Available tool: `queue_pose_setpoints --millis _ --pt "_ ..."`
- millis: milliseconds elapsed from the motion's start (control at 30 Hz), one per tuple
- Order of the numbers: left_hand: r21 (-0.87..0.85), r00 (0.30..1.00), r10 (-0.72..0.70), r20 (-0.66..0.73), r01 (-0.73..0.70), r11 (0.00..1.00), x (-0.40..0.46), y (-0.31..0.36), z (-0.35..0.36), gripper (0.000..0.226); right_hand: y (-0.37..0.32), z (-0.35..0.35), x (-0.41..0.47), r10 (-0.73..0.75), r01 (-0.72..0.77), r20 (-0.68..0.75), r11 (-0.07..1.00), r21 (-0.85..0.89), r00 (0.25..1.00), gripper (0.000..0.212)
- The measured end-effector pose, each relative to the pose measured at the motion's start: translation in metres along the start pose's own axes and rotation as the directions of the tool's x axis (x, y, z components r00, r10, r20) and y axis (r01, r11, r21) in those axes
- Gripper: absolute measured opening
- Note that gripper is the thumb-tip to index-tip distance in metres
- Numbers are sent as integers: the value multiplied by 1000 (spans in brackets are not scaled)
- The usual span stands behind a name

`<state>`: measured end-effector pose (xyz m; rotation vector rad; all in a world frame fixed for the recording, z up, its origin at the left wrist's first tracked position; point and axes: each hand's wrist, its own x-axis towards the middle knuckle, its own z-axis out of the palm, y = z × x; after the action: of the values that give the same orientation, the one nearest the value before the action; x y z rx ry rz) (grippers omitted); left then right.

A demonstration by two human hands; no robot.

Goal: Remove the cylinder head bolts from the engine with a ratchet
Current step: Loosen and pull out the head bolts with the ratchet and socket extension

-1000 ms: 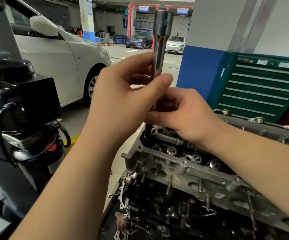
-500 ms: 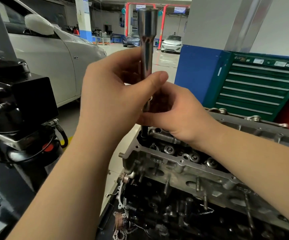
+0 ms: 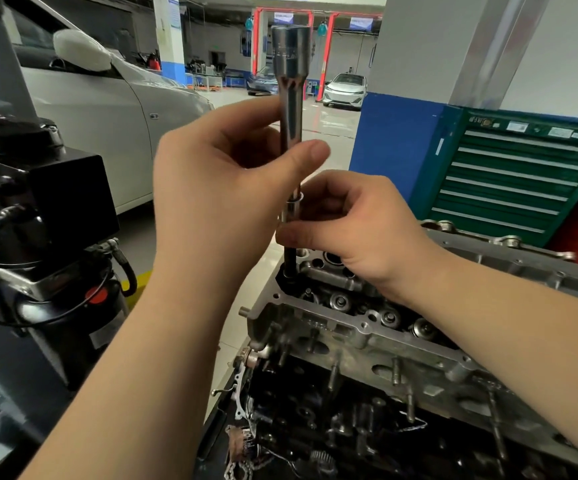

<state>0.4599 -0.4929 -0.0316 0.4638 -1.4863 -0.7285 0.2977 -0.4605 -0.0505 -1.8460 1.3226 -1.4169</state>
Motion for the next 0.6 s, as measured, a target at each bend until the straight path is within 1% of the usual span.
queue_pose_setpoints --millis 67,167,233,267,300,367,400,433,500,533,600 --pt "54 1000 16 -22 -15 998 -1 1 -1 29 0 -1 0 6 -6 3 1000 30 1000 24" --pt "88 998 58 6 -58 994 -3 3 -1 25 0 -4 -3 -25 14 105 994 107 994 21" --pt "68 997 56 46 -59 996 -3 2 -2 24 0 -3 -4 -2 -20 158 991 134 987 25" --pt "30 997 36 69 -38 999 -2 1 -3 26 0 -3 -5 17 -39 162 989 139 987 25" --pt "-17 995 13 97 -12 1000 -2 0 -3 29 0 -2 -5 31 -52 143 988 142 989 25" --pt "-95 989 -13 145 27 995 -3 1 -2 38 0 -2 -3 37 -42 50 995 95 998 27" --pt "-110 988 -8 157 25 994 -3 1 -1 39 0 -1 -2 27 -27 1 999 45 1000 32" --pt "-89 988 9 157 5 996 -3 2 0 38 0 1 0 19 -19 -28 1000 2 999 39" --pt "37 993 45 110 -49 998 -2 2 3 35 -2 6 1 14 -15 -39 999 -44 999 48" --pt "74 997 44 64 -49 996 -1 1 3 35 -1 6 1 14 -16 -33 998 -53 999 46" --pt "49 1000 13 -18 -12 999 1 0 2 33 -3 5 0 3 -3 14 1000 -22 1000 30"
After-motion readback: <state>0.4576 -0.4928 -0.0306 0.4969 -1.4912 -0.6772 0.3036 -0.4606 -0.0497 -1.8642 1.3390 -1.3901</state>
